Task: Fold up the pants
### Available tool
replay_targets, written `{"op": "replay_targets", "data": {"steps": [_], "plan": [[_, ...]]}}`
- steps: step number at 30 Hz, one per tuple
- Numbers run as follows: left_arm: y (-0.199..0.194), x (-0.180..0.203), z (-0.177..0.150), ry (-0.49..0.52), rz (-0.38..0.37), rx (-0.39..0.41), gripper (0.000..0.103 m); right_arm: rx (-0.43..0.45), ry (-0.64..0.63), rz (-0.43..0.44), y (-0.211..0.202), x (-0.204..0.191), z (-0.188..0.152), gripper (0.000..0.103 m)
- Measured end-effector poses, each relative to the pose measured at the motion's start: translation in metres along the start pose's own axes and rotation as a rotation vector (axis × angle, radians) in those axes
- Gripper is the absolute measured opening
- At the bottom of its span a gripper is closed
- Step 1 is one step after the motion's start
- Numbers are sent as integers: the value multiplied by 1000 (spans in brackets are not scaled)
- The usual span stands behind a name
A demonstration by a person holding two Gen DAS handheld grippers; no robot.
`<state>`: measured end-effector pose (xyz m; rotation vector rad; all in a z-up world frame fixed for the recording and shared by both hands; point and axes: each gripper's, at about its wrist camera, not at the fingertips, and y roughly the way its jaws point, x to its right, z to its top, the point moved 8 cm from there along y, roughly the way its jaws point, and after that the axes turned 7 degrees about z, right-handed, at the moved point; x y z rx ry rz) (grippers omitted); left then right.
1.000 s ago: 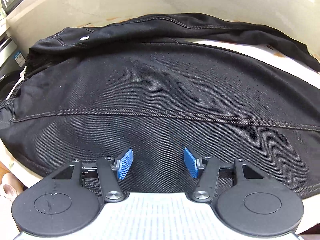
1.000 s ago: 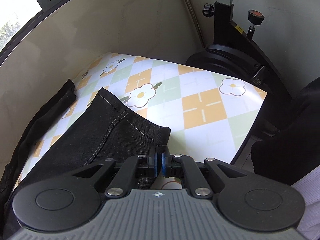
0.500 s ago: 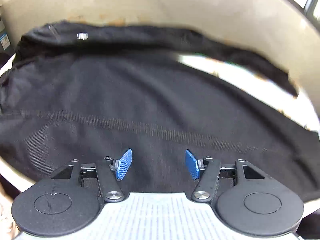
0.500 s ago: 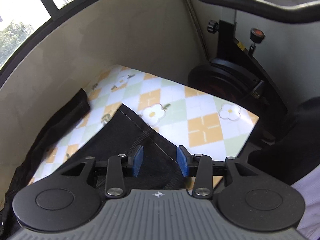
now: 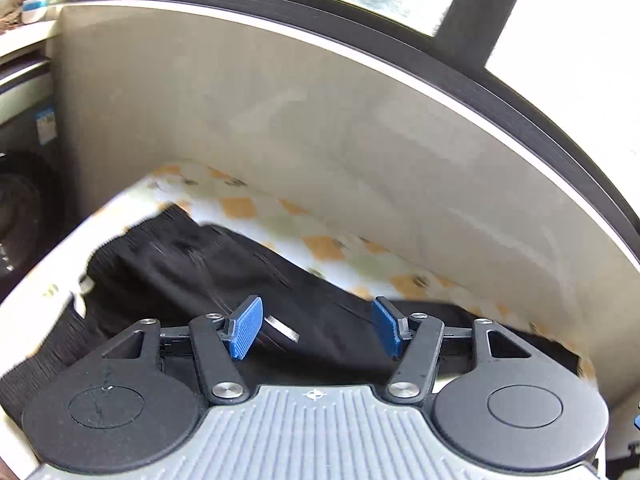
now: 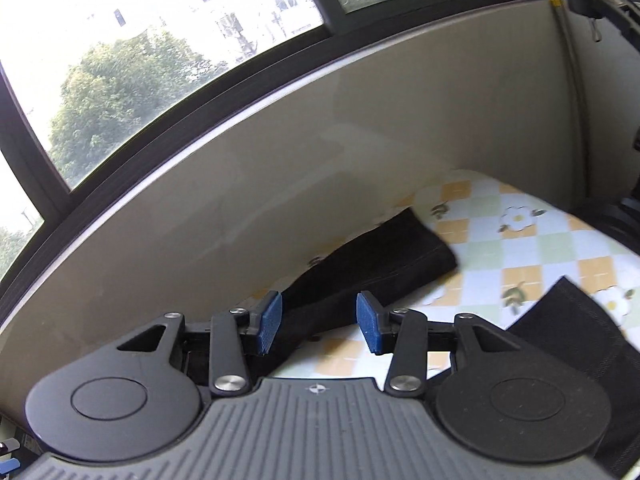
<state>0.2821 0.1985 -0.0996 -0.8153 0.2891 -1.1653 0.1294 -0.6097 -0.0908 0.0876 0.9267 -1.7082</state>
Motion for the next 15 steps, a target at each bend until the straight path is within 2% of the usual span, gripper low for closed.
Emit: {"op": "replay_targets", "data": {"steps": [3, 7, 11, 12, 15], "plan": [[42, -40, 43, -30, 51, -24, 67, -41, -34, 22, 36, -38, -24, 45], [91, -80, 62, -83, 82, -93, 68, -120, -69, 8, 74, -62, -62, 45], [134, -104, 70, -127, 75, -165, 69, -198, -65, -36, 101, -59, -96, 45], [134, -104, 59, -135, 83, -178, 71, -215, -64, -45, 106, -57, -102, 45], [162, -108, 59, -151, 94, -210, 76, -250, -79, -68, 117, -52, -114, 45]]}}
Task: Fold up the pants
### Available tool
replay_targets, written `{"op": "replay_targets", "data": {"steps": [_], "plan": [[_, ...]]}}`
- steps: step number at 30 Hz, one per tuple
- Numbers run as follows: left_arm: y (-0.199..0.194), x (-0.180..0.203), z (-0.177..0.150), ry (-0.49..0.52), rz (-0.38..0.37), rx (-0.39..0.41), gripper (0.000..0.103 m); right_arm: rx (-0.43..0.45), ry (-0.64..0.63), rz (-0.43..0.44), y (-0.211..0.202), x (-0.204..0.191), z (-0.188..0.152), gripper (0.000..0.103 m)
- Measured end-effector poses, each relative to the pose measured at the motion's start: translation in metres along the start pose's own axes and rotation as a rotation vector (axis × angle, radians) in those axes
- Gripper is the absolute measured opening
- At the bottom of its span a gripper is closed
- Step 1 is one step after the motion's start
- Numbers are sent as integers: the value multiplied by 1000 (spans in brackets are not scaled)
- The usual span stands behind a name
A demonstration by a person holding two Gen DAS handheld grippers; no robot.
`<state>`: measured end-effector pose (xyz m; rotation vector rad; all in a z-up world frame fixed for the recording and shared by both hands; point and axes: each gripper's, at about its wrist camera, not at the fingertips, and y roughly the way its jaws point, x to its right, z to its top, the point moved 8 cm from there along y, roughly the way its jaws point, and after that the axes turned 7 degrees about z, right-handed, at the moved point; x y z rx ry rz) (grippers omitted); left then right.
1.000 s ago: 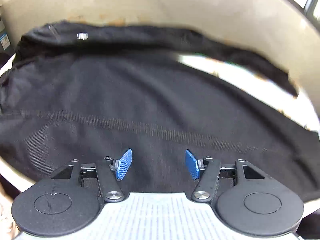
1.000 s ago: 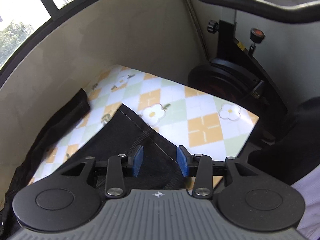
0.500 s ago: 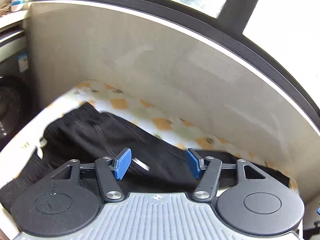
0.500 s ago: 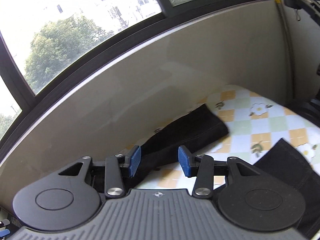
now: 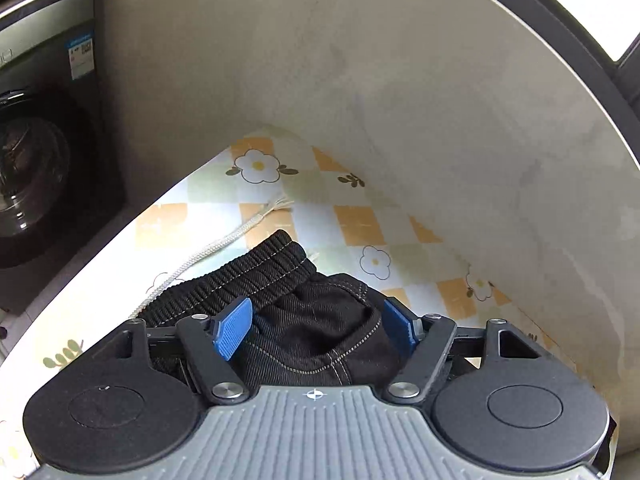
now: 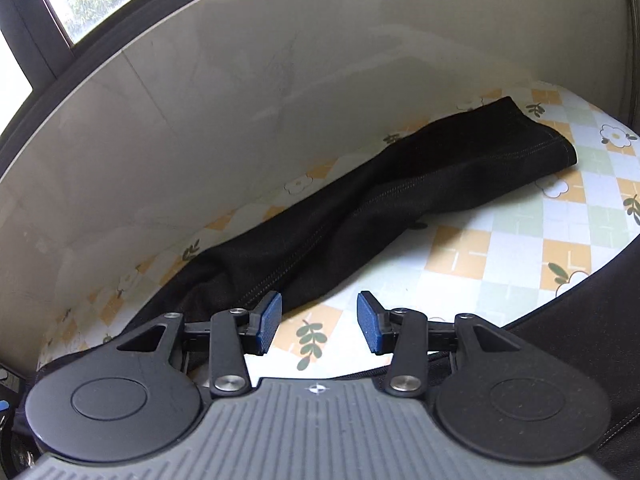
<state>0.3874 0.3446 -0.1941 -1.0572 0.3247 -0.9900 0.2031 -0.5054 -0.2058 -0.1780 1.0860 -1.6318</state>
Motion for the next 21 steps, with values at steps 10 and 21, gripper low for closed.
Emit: {"op": "replay_targets", "data": {"steps": [10, 21], "plan": [[56, 56, -12, 225, 58, -17, 95, -38, 9, -64, 18, 25, -6, 45], [36, 79, -40, 103, 135, 77, 94, 26, 129, -143, 29, 108, 34, 47]]}}
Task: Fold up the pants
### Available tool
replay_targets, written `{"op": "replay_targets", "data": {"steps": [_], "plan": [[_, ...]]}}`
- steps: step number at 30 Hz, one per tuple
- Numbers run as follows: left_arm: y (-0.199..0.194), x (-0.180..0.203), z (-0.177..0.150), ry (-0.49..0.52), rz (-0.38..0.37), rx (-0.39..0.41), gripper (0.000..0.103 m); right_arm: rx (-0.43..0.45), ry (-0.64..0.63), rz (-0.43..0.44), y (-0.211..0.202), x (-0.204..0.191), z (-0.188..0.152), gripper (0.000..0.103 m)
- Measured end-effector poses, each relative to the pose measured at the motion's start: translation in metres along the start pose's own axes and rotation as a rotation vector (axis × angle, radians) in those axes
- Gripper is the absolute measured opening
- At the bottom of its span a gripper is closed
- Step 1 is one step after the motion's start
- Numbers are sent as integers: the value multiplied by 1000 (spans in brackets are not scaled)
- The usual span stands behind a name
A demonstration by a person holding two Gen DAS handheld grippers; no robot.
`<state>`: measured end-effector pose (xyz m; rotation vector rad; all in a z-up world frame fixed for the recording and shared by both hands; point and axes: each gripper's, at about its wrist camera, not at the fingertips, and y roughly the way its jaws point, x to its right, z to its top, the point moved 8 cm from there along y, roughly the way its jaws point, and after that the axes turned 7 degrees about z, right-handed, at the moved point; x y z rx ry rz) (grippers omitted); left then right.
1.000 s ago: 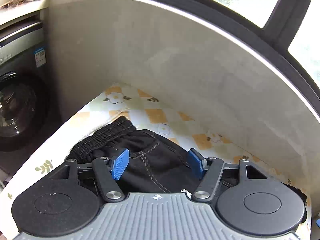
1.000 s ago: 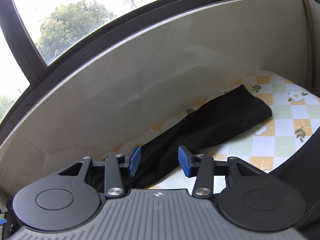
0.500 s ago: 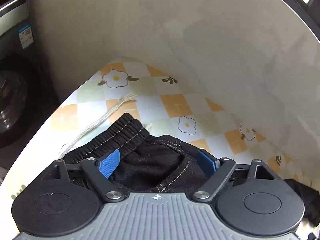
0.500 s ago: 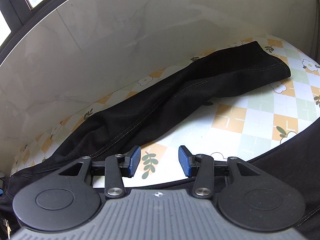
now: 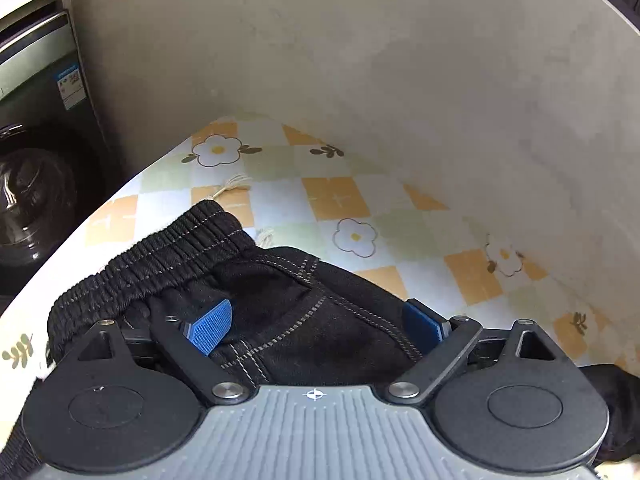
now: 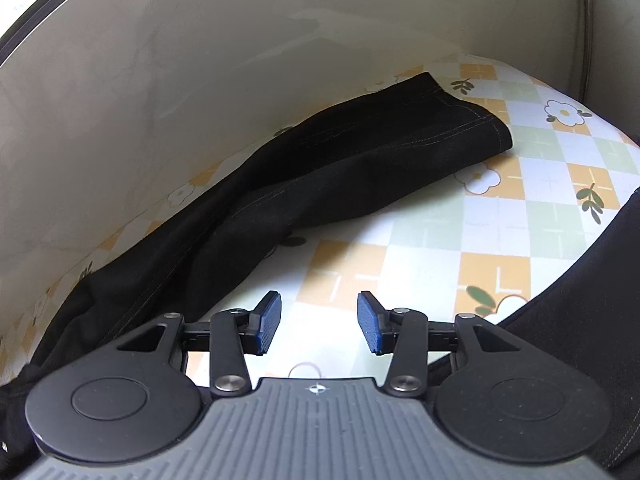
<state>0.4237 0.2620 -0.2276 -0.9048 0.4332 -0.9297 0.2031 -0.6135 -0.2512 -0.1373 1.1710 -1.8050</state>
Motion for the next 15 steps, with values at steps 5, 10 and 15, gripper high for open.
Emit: {"op": "replay_targets", "data": {"steps": [5, 10, 15], "plan": [[-27, 29, -21, 23, -51, 43, 94, 33, 70, 25, 25, 10, 29, 62], [-6, 40, -44, 96, 16, -24, 93, 15, 109, 17, 59, 9, 47, 67], [16, 34, -61, 126, 113, -67, 88, -8, -28, -65, 68, 4, 49, 11]]}}
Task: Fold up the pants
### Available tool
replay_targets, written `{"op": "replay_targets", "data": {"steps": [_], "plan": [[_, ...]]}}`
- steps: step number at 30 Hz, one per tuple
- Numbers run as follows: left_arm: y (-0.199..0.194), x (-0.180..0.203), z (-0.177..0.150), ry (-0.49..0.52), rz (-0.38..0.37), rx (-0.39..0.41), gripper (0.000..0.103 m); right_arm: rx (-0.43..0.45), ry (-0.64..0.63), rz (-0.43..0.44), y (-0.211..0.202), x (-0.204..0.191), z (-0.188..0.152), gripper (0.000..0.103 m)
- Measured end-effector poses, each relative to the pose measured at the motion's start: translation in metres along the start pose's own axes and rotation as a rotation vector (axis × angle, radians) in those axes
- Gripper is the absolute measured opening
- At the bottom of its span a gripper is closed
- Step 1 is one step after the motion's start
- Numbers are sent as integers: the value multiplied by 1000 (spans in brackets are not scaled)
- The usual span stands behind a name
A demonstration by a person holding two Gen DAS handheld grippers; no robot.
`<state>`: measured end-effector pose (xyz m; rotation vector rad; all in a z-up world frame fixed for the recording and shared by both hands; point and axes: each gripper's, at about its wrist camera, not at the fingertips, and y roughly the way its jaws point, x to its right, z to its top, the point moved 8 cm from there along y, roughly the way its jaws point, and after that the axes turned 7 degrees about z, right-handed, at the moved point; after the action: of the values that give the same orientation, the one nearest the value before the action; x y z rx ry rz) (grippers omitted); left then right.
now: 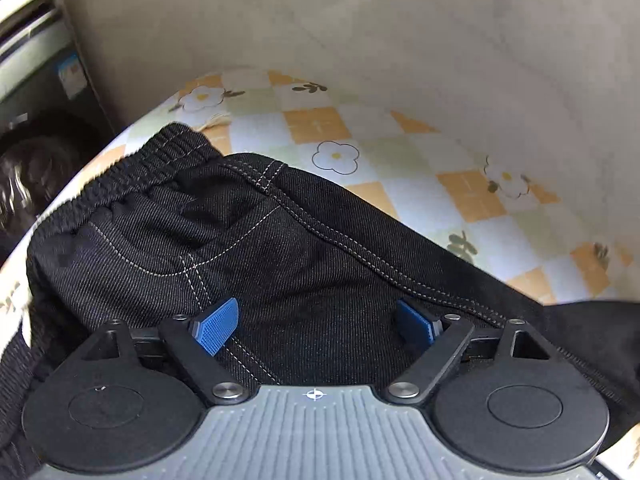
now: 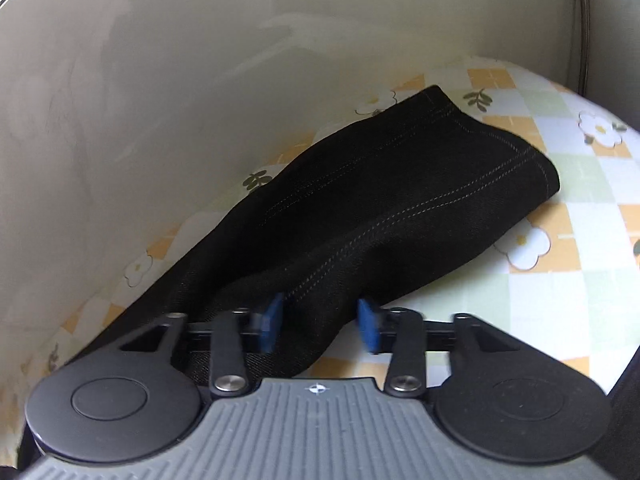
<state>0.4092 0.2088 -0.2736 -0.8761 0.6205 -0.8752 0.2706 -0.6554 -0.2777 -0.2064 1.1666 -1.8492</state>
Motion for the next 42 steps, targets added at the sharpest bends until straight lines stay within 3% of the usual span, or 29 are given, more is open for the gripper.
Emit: {"op": "replay_targets", "data": {"steps": [2, 4, 12, 15, 22, 26, 28, 33, 36, 42], "plan": [[0, 8, -5, 69, 49, -4, 89, -4, -50, 1, -5, 1, -5, 8], [2, 8, -7, 71, 68, -9, 89, -10, -68, -7, -11, 7, -12, 7], [-2, 5, -11, 126, 108, -42, 91, -22, -22, -14, -49, 40, -46, 6], [-13, -2, -22, 130, 153, -48, 99, -24, -35, -22, -66, 51, -60, 6], [-36, -24, -57, 132, 182, -66, 102, -37, -27, -13, -97, 70, -85, 6], [-36, -41, -69, 48, 152, -113, 102, -38, 1, -9, -107, 76, -89, 6], [-33, -50, -72, -59, 91, -147, 95, -37, 5, -7, -108, 77, -89, 6], [-27, -85, -62, -415, -68, -165, 95, -38, 10, -16, -107, 76, -89, 6], [-18, -95, -47, -513, -140, -160, 88, -39, 10, -21, -104, 77, -88, 6], [3, -106, -17, -519, -58, -120, 88, -41, 5, -34, -103, 74, -87, 6]]}}
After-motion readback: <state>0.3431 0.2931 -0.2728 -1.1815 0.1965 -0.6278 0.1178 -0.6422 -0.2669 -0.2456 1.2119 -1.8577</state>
